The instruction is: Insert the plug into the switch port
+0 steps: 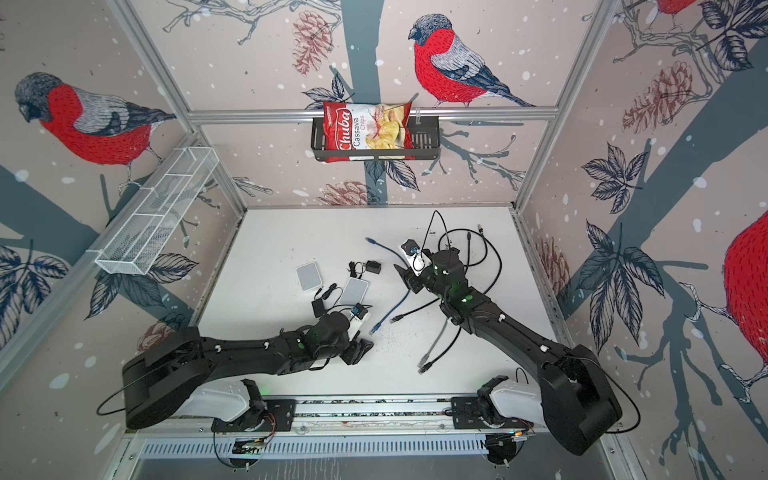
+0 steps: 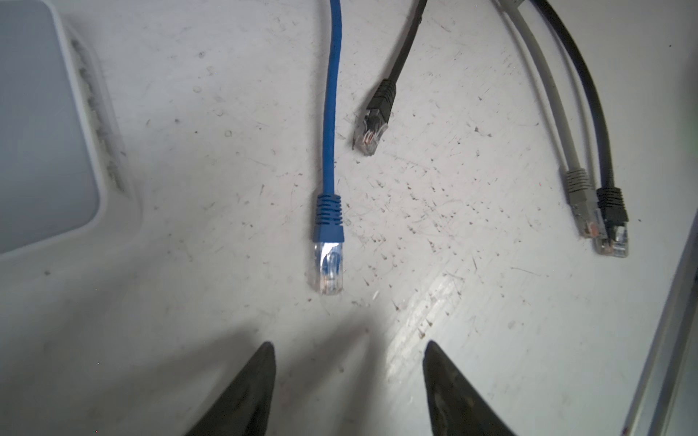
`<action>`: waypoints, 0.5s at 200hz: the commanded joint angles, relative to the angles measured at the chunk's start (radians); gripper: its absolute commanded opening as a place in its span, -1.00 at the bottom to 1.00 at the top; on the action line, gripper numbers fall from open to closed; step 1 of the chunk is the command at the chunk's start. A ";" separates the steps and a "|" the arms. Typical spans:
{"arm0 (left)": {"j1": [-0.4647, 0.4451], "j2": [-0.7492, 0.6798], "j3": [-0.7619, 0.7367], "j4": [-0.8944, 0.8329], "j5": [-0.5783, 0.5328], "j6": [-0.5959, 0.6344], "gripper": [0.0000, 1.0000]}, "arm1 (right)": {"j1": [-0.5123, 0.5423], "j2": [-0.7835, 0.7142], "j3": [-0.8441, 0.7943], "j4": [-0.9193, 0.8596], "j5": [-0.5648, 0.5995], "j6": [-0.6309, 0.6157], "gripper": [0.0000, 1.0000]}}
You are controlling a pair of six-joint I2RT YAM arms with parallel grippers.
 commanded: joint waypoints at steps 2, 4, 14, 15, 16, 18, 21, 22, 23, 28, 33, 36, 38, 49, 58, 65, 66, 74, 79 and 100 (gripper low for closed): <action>-0.002 0.056 0.031 0.006 0.020 0.034 0.13 | 0.000 0.013 0.014 0.000 -0.005 0.007 0.26; -0.002 0.061 0.033 0.008 0.020 0.035 0.12 | 0.000 0.013 0.014 0.002 -0.004 0.010 0.26; -0.002 0.084 0.044 0.013 0.016 0.042 0.08 | 0.001 0.013 0.013 0.009 0.004 0.019 0.25; -0.002 0.086 0.043 0.013 0.015 0.043 0.08 | 0.001 0.013 0.013 0.009 0.004 0.019 0.25; -0.002 0.088 0.044 0.013 0.014 0.045 0.07 | 0.001 0.013 0.013 0.009 0.005 0.020 0.24; -0.002 0.092 0.047 0.013 0.014 0.046 0.06 | 0.001 0.013 0.012 0.009 0.007 0.022 0.24; -0.002 0.097 0.049 0.010 0.012 0.049 0.04 | 0.001 0.013 0.012 0.010 0.009 0.023 0.24; -0.002 0.099 0.050 0.009 0.012 0.050 0.04 | 0.001 0.013 0.013 0.010 0.011 0.024 0.24; -0.002 0.100 0.051 0.008 0.011 0.050 0.03 | 0.001 0.013 0.013 0.011 0.012 0.025 0.24; -0.002 0.108 0.054 0.004 0.005 0.052 0.00 | 0.002 0.013 0.014 0.010 0.020 0.029 0.23; -0.002 0.113 0.054 0.004 -0.004 0.055 -0.01 | 0.001 0.013 0.015 0.011 0.029 0.035 0.22; -0.002 0.115 0.054 0.005 -0.007 0.057 -0.03 | 0.002 0.013 0.017 0.008 0.035 0.036 0.22; -0.002 0.116 0.053 0.006 -0.010 0.059 -0.03 | 0.002 0.013 0.017 0.008 0.038 0.037 0.22; -0.002 0.121 0.048 0.017 -0.020 0.068 -0.09 | 0.001 0.013 0.023 -0.002 0.042 0.031 0.21; -0.002 0.124 0.049 0.021 -0.020 0.079 -0.15 | 0.001 0.013 0.025 -0.005 0.044 0.022 0.21; -0.002 0.126 0.049 0.021 -0.019 0.088 -0.22 | 0.001 0.013 0.028 -0.009 0.046 0.019 0.20; -0.002 0.126 0.049 0.022 -0.018 0.089 -0.22 | 0.001 0.014 0.029 -0.010 0.047 0.018 0.20; -0.002 0.129 0.048 0.023 -0.018 0.098 -0.30 | 0.001 0.040 0.031 -0.013 0.048 0.011 0.20; -0.002 0.129 0.045 0.024 -0.019 0.103 -0.30 | 0.001 0.043 0.032 -0.014 0.048 0.007 0.20; -0.002 0.131 0.036 0.024 -0.021 0.119 -0.45 | 0.001 0.054 0.038 -0.018 0.044 -0.017 0.19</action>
